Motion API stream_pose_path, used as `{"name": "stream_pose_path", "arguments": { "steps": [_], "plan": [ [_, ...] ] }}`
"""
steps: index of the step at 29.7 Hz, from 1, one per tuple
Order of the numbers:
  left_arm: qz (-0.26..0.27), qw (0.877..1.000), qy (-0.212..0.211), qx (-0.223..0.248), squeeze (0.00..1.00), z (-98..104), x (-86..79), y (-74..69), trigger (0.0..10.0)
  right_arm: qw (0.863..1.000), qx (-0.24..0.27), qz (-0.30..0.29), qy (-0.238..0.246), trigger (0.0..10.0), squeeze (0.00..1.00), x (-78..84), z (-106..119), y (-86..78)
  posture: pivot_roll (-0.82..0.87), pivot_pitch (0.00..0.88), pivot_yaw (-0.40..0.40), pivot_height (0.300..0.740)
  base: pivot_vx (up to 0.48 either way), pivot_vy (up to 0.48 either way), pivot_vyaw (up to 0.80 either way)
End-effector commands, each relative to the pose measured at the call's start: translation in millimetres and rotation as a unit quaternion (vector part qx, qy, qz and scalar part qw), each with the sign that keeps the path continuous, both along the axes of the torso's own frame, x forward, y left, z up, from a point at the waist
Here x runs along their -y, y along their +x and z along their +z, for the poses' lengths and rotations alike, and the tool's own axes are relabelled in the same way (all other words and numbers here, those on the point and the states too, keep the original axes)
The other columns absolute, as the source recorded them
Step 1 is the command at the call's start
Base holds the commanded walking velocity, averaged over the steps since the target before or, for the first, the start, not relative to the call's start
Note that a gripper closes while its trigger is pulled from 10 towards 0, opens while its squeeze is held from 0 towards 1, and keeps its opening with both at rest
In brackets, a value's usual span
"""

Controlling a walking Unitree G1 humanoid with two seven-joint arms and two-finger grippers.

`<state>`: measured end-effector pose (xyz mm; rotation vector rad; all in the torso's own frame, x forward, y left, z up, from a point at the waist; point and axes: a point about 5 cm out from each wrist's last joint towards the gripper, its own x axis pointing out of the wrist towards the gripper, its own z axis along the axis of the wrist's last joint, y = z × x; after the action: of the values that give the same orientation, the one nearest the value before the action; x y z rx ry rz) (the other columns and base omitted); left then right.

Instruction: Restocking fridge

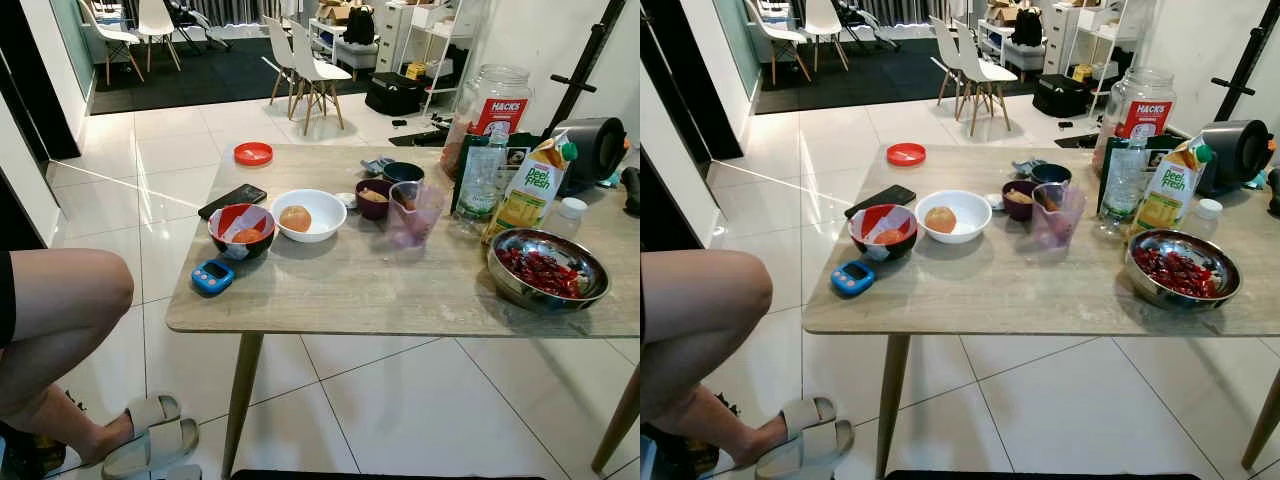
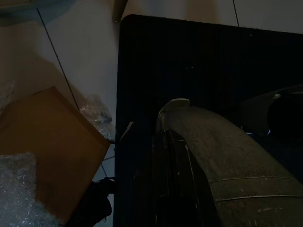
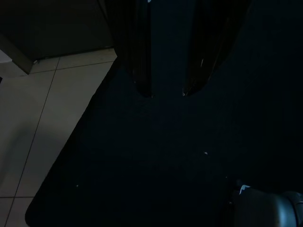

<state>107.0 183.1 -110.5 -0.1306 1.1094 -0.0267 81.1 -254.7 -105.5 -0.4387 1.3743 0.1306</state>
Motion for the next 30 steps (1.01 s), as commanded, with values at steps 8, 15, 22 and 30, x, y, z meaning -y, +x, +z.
{"name": "stream_pose_path", "arguments": {
  "steps": [8, 15, 22, 30],
  "plan": [
    [-0.009, 1.0, -0.011, -0.024, 0.0, -3.9, 9.0, -10.3, 10.0, 1.0, 0.003, -0.003, -0.002, 10.0, 0.0, -0.2, -0.1, -0.3, -0.06, 0.0, -0.033, 0.74, 0.0, 0.0, 0.0],
    [-0.01, 1.0, -0.011, -0.024, 0.0, -3.9, 9.1, -10.0, 10.0, 1.0, 0.004, -0.004, 0.0, 10.0, 0.0, -0.9, -0.4, -0.5, -0.06, 0.0, -0.034, 0.74, 0.0, 0.0, 0.0],
    [-0.012, 1.0, -0.013, -0.025, 0.0, -4.1, 10.5, -10.5, 10.0, 1.0, 0.003, -0.004, 0.0, 10.0, 0.0, -1.0, -0.5, -0.9, -0.07, 0.0, -0.035, 0.74, 0.0, 0.0, 0.0],
    [-0.012, 1.0, -0.013, -0.024, 0.0, -4.0, 10.8, -10.1, 10.0, 1.0, 0.004, -0.004, 0.0, 10.0, 0.0, -1.0, -0.5, -1.0, -0.07, 0.0, -0.035, 0.74, 0.0, 0.0, 0.0]
  ]
}}
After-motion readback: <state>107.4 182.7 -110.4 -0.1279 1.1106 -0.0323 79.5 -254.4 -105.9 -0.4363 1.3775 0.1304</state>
